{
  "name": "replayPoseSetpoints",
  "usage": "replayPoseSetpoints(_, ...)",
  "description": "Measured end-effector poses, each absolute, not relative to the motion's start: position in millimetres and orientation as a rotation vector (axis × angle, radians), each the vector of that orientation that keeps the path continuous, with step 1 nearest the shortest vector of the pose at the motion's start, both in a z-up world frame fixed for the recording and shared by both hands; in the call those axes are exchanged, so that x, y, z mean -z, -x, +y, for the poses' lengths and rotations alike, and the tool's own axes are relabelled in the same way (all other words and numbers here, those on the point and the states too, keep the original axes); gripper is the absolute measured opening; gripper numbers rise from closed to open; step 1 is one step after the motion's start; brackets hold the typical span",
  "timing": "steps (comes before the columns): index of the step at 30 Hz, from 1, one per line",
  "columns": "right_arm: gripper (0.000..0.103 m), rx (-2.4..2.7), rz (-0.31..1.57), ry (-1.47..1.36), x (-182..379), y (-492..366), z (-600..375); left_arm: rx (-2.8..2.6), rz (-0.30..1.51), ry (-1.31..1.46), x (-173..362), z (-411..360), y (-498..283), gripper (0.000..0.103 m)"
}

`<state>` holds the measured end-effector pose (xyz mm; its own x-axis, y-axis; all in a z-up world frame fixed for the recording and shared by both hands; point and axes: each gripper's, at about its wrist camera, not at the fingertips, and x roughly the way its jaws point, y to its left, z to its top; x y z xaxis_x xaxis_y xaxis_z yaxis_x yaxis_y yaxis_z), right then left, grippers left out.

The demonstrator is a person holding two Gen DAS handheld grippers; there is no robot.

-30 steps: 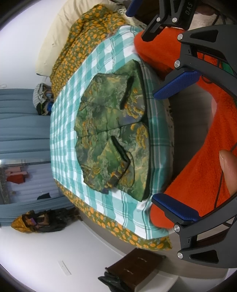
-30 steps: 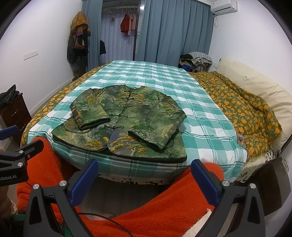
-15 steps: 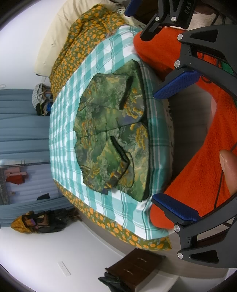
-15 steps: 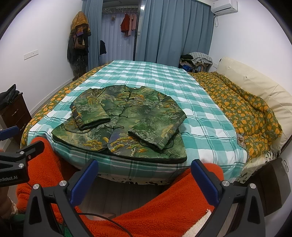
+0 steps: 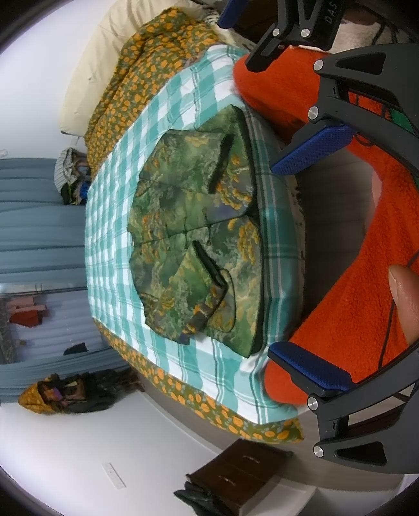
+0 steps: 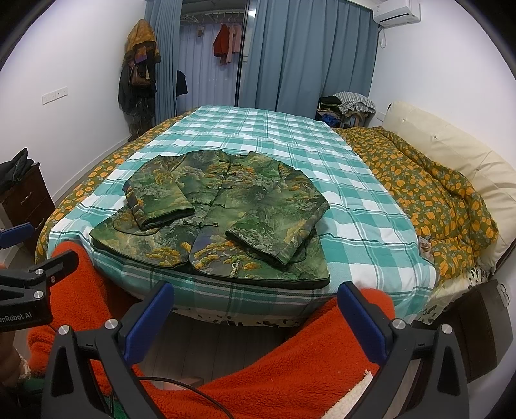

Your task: Fold large clothes

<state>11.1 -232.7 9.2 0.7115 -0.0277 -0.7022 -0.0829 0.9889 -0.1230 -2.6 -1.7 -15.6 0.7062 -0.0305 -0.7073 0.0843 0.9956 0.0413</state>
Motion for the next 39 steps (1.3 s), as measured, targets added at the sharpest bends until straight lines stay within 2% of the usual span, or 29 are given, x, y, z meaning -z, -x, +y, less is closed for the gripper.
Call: replayPoseSetpoints(39,0.103,-0.031,0.786,0.153,-6.6,-11.3,-233.4,0.071,0.804,-0.077,17.3,-5.8,3.2,0.103)
